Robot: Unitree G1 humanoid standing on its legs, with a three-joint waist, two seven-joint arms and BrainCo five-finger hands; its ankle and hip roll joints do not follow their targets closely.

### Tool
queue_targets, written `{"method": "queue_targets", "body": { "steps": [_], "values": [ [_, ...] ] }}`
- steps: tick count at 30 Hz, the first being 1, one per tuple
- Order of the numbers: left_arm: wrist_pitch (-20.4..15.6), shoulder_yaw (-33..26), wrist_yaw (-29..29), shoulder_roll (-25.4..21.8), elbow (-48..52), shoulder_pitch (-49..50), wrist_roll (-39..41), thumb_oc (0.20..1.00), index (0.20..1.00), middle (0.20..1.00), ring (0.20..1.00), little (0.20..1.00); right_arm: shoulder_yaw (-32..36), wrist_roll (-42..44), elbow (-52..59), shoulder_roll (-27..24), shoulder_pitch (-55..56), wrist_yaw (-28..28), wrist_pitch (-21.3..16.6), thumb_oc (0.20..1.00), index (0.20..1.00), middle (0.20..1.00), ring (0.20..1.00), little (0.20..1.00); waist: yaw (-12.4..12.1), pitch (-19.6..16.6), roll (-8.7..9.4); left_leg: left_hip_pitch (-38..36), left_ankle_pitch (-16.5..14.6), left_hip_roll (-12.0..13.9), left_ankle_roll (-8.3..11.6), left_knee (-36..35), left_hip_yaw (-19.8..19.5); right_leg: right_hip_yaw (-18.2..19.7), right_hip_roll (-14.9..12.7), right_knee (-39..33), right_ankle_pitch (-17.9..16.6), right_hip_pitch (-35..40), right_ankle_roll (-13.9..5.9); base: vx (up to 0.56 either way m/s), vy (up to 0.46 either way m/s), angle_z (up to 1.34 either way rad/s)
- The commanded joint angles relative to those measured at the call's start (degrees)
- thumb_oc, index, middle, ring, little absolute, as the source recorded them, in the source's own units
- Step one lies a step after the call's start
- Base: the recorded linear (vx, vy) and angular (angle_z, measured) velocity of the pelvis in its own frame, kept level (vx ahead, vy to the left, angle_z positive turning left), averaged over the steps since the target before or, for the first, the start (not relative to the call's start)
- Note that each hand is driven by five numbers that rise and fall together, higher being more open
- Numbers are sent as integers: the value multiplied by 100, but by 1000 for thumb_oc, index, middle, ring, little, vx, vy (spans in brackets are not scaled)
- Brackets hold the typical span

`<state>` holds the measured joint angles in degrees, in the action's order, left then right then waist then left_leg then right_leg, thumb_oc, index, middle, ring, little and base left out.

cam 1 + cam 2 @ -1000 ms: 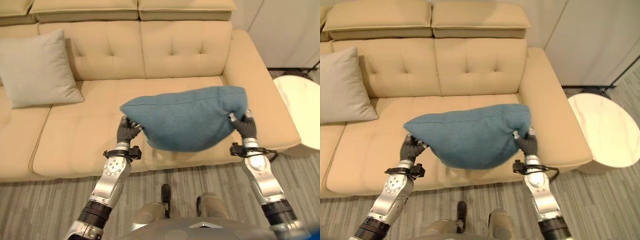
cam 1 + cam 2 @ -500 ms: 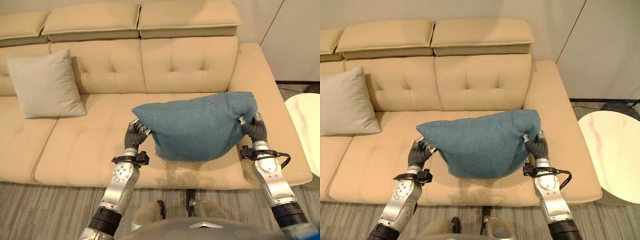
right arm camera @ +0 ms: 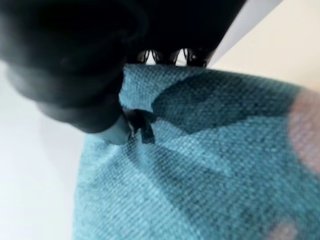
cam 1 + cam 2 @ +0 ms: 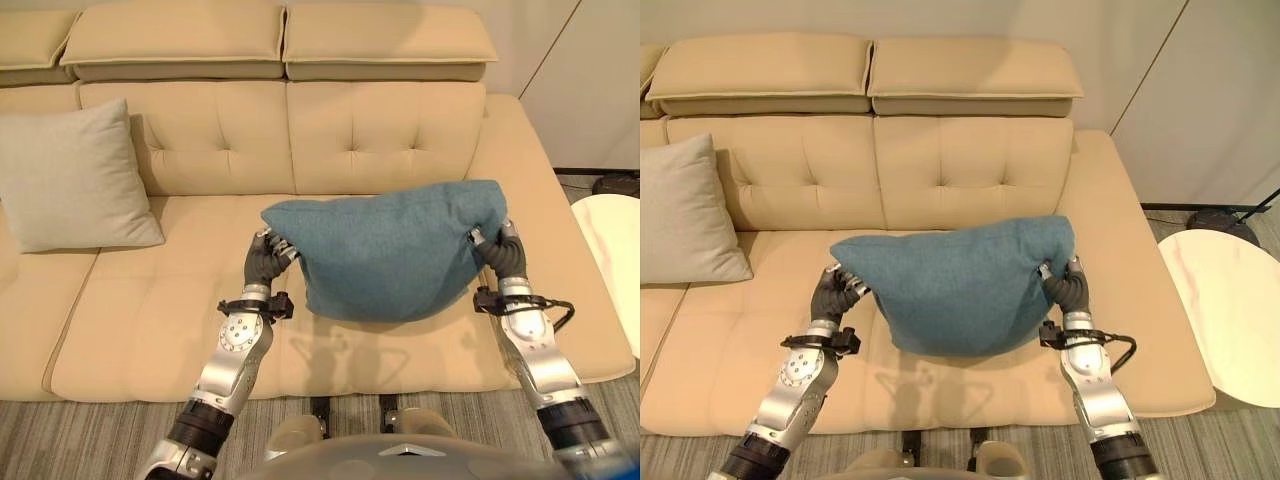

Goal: Pick up all the scattered cushions and arrange them neatly on the sofa.

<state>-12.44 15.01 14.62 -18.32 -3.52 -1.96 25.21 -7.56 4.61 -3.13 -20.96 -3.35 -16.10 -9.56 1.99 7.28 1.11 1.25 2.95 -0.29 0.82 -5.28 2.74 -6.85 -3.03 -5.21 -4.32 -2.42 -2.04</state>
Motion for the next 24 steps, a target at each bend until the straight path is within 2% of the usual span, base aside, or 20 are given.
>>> {"method": "queue_targets", "body": {
  "steps": [1,7,10,15,19,24],
  "values": [
    [-523,162,142,56,384,-696,-372,200,200,200,200,200,-49,-419,371,40,-879,-365,-526,200,200,200,200,200,-57,-584,260,38,-527,228,202,69,153,291,-241,88,586,214,-610,47,29,2],
    [-616,403,801,115,-124,-2118,-610,200,200,200,200,200,-381,-508,-60,194,-2044,-997,-480,200,200,200,200,200,-51,-441,170,348,-403,271,272,28,127,256,-240,21,479,-145,-655,-49,-8,1],
    [-668,602,1131,75,-621,-3161,-665,200,200,200,200,200,-658,-504,-494,166,-2940,-1317,-409,200,200,200,200,200,-50,-324,117,717,-276,312,340,28,77,252,-217,21,403,-518,-676,-121,-38,2],
    [-767,876,1520,-197,-1589,-4737,-726,200,200,200,200,200,-1018,-399,-1353,-249,-4503,-1584,-312,200,200,200,200,200,-29,-198,84,1463,-12,294,451,28,-20,240,-164,21,168,-1255,-681,-110,-37,3],
    [-790,1008,1632,-408,-2168,-5418,-743,200,200,200,200,200,-1207,-249,-1985,-561,-5258,-1658,-294,200,200,200,200,200,-50,-213,84,1953,164,286,518,28,-77,216,-154,21,50,-1694,-710,-55,-36,10],
    [-840,1022,1647,-475,-2304,-5638,-693,200,200,200,200,200,-1292,-153,-2295,-725,-5578,-1679,-304,200,200,200,200,200,-89,-192,62,2285,266,291,569,28,-127,182,-154,21,0,-2023,-734,-13,-27,-1]
  ]
}}
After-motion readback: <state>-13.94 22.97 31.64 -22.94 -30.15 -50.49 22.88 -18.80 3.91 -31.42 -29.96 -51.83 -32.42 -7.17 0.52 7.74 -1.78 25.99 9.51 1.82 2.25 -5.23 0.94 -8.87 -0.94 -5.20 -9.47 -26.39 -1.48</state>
